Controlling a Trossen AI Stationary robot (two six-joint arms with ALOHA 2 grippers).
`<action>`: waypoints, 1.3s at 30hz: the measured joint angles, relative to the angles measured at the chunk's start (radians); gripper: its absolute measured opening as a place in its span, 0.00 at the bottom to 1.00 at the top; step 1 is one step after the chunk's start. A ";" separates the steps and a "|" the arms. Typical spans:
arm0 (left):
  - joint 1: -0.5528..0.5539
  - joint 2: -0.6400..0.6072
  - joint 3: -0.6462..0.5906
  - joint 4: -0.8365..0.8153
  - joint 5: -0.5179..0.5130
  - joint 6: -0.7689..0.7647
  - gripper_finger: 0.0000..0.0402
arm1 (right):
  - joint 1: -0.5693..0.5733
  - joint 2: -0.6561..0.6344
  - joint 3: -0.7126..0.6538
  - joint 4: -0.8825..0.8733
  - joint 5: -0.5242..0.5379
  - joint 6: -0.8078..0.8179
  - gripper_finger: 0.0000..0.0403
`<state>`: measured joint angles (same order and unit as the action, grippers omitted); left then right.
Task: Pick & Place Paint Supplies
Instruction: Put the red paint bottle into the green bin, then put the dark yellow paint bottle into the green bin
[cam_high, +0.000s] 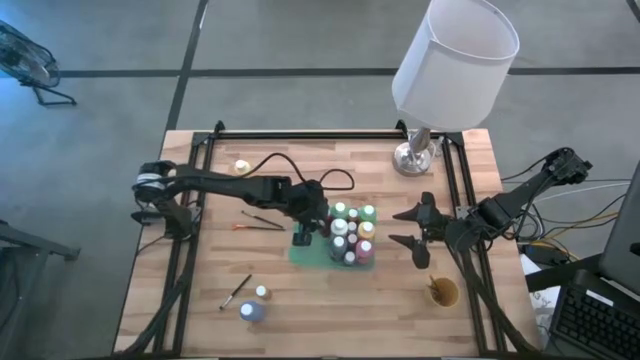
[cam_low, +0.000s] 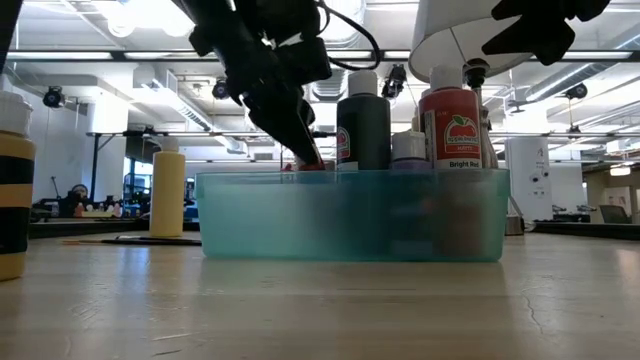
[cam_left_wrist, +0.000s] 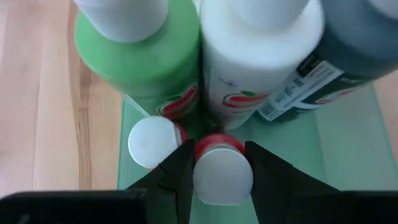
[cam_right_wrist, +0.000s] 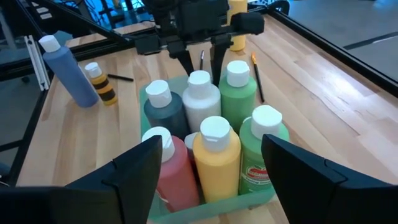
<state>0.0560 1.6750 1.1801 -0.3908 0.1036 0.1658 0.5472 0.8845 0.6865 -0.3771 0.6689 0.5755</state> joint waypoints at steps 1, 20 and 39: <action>0.002 0.006 0.000 0.000 0.000 0.000 0.30 | 0.000 0.001 0.000 0.000 0.000 0.000 0.68; 0.008 0.038 0.036 0.008 0.000 -0.003 0.41 | 0.000 0.001 0.000 -0.001 0.008 0.000 0.73; 0.008 -0.006 0.337 -0.470 0.003 0.010 0.46 | 0.000 0.002 -0.002 -0.001 0.008 0.000 0.65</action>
<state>0.0635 1.6687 1.5168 -0.8605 0.1070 0.1753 0.5472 0.8864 0.6843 -0.3781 0.6769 0.5758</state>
